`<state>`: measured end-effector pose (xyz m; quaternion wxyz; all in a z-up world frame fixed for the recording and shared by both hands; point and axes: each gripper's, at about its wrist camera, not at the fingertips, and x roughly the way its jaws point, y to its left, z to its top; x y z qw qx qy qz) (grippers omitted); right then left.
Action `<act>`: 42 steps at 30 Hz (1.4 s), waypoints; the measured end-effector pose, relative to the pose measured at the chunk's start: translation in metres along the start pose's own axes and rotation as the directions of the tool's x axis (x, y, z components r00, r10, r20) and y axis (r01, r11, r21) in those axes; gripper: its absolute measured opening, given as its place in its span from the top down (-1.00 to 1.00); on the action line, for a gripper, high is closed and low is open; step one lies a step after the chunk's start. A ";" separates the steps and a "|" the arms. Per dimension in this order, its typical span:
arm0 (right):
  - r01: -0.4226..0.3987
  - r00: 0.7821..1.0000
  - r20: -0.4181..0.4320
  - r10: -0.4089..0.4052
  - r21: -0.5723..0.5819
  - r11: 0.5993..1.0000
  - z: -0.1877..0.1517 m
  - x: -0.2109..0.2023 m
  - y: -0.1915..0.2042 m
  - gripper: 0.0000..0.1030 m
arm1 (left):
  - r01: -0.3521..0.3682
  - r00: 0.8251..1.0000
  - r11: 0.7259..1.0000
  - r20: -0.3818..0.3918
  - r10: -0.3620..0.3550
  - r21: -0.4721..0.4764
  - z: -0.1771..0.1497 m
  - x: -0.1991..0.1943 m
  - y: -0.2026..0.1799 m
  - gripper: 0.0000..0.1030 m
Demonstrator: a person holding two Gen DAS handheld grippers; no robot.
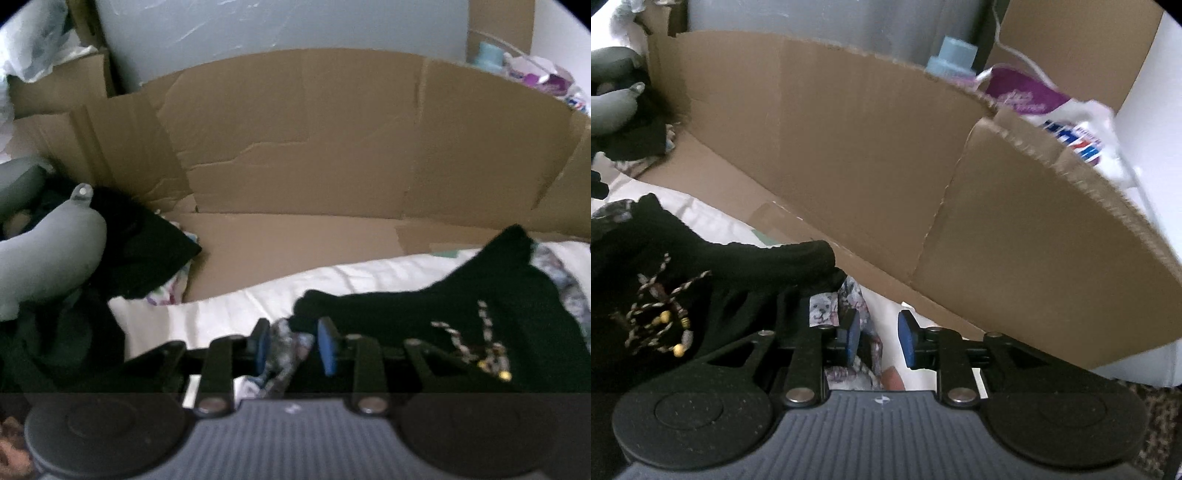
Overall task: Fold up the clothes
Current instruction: 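Lower the black shorts onto the sheet and open both tools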
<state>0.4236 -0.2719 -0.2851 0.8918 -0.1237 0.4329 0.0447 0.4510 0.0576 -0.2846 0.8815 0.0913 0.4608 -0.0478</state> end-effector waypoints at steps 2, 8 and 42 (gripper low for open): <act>-0.005 1.000 0.004 0.005 0.004 1.000 0.000 -0.015 -0.001 0.42 | 0.008 1.000 1.000 -0.016 -0.008 0.000 0.000 -0.013 -0.006 0.38; -0.042 0.999 0.019 0.042 -0.010 0.999 0.001 -0.065 -0.001 0.42 | -0.001 1.000 0.999 -0.031 0.002 0.040 0.004 -0.058 -0.034 0.38; -0.104 0.993 0.059 0.099 0.089 0.991 -0.065 -0.444 -0.090 0.27 | 0.143 0.989 0.985 -0.060 -0.138 0.093 0.031 -0.363 -0.195 0.22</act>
